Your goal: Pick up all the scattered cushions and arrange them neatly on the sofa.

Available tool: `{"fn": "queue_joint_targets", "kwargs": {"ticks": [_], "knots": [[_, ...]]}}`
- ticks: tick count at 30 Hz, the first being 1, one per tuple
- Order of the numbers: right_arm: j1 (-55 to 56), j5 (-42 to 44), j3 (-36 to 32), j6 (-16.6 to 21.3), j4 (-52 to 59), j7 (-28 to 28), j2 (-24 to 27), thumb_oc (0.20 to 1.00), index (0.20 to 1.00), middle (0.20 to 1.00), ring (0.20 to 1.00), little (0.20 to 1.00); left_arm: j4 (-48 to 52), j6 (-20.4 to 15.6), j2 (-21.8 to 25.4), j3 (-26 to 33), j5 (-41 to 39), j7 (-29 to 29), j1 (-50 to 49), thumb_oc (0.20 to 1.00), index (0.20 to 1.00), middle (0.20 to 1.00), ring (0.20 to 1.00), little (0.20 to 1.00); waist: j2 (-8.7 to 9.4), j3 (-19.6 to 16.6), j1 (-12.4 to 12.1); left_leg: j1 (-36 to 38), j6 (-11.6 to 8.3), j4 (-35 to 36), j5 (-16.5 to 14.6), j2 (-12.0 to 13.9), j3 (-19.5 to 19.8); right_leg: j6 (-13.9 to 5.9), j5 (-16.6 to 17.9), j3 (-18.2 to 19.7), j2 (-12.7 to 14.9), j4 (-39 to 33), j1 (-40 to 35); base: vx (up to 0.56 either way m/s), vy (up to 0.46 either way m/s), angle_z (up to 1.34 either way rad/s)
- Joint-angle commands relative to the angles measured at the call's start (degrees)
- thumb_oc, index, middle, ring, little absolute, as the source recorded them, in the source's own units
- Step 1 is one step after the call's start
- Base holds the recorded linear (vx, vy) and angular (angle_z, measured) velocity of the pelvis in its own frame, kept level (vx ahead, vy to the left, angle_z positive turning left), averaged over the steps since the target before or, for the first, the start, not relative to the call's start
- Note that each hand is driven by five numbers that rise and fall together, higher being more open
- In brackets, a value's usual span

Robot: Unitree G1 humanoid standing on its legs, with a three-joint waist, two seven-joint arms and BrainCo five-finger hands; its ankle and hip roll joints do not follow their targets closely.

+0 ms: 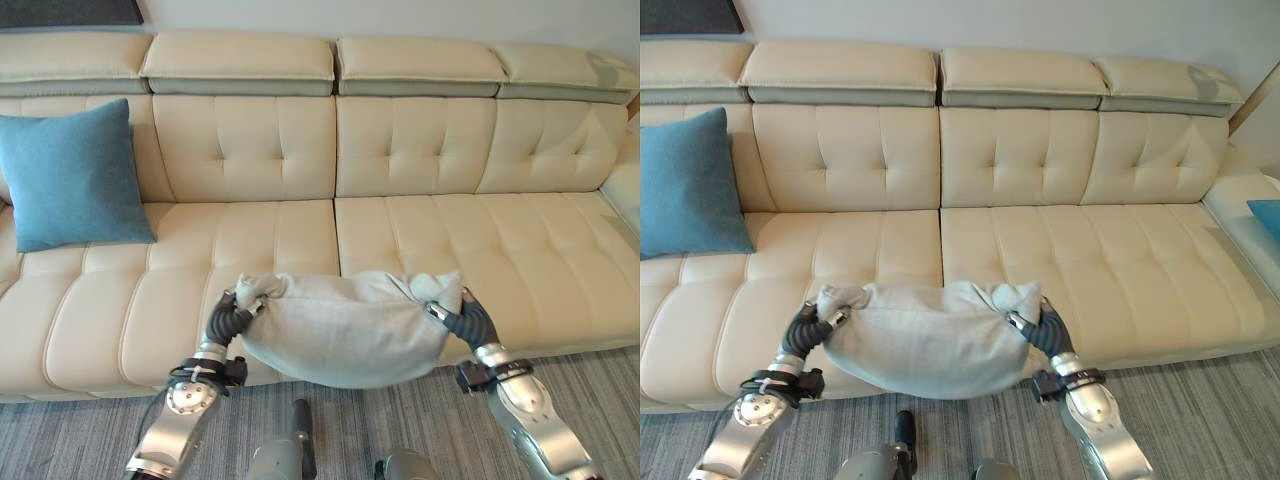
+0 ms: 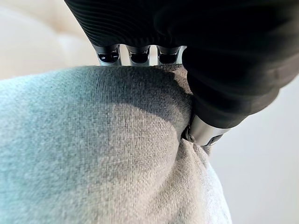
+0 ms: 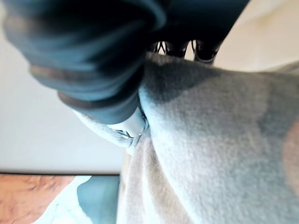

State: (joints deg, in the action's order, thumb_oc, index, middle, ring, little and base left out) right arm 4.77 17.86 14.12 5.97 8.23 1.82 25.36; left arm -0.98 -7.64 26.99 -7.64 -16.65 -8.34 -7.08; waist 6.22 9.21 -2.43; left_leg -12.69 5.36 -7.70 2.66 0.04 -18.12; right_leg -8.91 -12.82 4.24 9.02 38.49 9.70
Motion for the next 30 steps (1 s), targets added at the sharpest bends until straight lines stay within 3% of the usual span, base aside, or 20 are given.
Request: {"fn": "queue_joint_targets", "kwargs": {"ticks": [1,3,4,6,7,11,13,18,23,30], "knots": [[-7.1,0.0,-0.6,6.6,6.7,-1.3,-1.8,0.2,0.2,0.2,0.2,0.2,4.6,-4.5,0.7,0.5,2.1,0.5,2.0,0.2,0.2,0.2,0.2,0.2,-0.88,-0.3,1.2,-1.0,-4.18,-1.0,-3.5,1.5,6.0,-0.07,13.5,-4.9,-0.7,-10.6,-7.9,0.26,0.081,-0.4],[-7.7,-0.1,-1.3,6.6,7.2,-1.7,-0.9,0.2,0.2,0.2,0.2,0.2,4.9,-4.9,0.6,0.9,1.6,1.0,1.5,0.2,0.2,0.2,0.2,0.2,-2.56,0.2,2.2,3.1,-4.48,1.7,-4.7,1.9,6.9,1.08,8.6,-8.3,-1.0,-17.9,-2.5,0.27,0.042,-0.35],[-8.0,0.0,-1.3,6.4,7.1,-1.7,-0.8,0.2,0.2,0.2,0.2,0.2,4.9,-4.9,0.5,0.8,1.5,1.1,1.5,0.2,0.2,0.2,0.2,0.2,-2.73,0.7,2.4,3.8,-4.56,2.0,-4.8,1.8,7.1,1.04,8.5,-8.8,-0.9,-20.8,-0.9,0.26,0.003,-0.21],[-8.2,0.2,-1.2,6.4,6.9,-1.7,-0.9,0.2,0.2,0.2,0.2,0.2,4.7,-4.9,0.1,0.8,1.5,1.2,1.6,0.2,0.2,0.2,0.2,0.2,-2.88,1.4,3.0,5.4,-4.69,2.6,-5.2,1.5,7.6,0.84,9.4,-9.3,-1.2,-24.6,0.4,0.14,-0.037,-0.02],[-8.3,-0.1,-1.4,6.4,6.4,-1.7,-1.0,0.2,0.2,0.2,0.2,0.2,4.0,-5.1,-0.4,0.8,2.0,1.2,2.0,0.2,0.2,0.2,0.2,0.2,-2.72,2.1,3.7,7.0,-5.02,3.0,-5.9,0.9,8.3,-0.01,11.6,-9.1,-1.3,-29.5,1.9,0.11,-0.044,0.21],[-7.3,-0.1,-2.3,6.4,6.0,-2.0,-1.2,0.2,0.2,0.2,0.2,0.2,3.7,-5.4,-1.2,1.0,2.6,2.1,2.2,0.2,0.2,0.2,0.2,0.2,-2.32,2.6,4.4,8.5,-5.53,1.9,-7.3,0.3,9.9,-0.53,13.1,-6.8,-2.1,-31.0,1.6,0.16,-0.135,0.34],[-6.6,1.2,-2.7,6.7,6.0,-2.8,-1.4,0.2,0.2,0.2,0.2,0.2,3.8,-5.8,-1.7,1.1,2.8,2.6,1.6,0.2,0.2,0.2,0.2,0.2,-1.88,2.1,4.2,9.0,-5.91,0.9,-8.2,0.1,10.4,0.07,13.6,-6.6,-1.9,-32.4,-0.4,0.17,-0.181,0.84],[-11.1,5.4,1.2,6.1,2.4,-4.5,-1.6,0.2,0.2,0.2,0.2,0.2,2.7,-5.9,-2.7,2.3,1.5,1.3,1.5,0.2,0.2,0.2,0.2,0.2,-3.05,-0.5,2.7,12.4,-7.31,3.8,-7.7,0.9,11.8,1.28,13.2,-9.8,-2.3,-36.1,-5.6,0.16,-0.156,0.28],[-24.5,5.5,4.7,7.0,-4.0,-0.9,-1.9,0.2,0.2,0.2,0.2,0.2,-1.8,-7.7,-2.7,0.6,0.1,-4.0,12.1,0.2,0.2,0.2,0.2,0.2,-4.07,-1.1,2.0,13.2,-8.59,7.0,-6.0,1.6,12.7,1.98,13.0,-11.5,-2.9,-39.1,-7.3,0.07,-0.116,0.11],[-44.6,4.4,9.9,7.7,-17.6,6.0,-2.4,0.2,0.2,0.2,0.2,0.2,-12.4,-10.0,-1.4,-6.4,-0.9,-12.3,35.8,0.2,0.2,0.2,0.2,0.2,-4.71,0.7,1.8,10.6,-10.19,10.4,-2.7,2.5,12.7,1.92,13.9,-12.9,-3.6,-41.1,-5.0,-0.04,-0.057,0.11]]}}
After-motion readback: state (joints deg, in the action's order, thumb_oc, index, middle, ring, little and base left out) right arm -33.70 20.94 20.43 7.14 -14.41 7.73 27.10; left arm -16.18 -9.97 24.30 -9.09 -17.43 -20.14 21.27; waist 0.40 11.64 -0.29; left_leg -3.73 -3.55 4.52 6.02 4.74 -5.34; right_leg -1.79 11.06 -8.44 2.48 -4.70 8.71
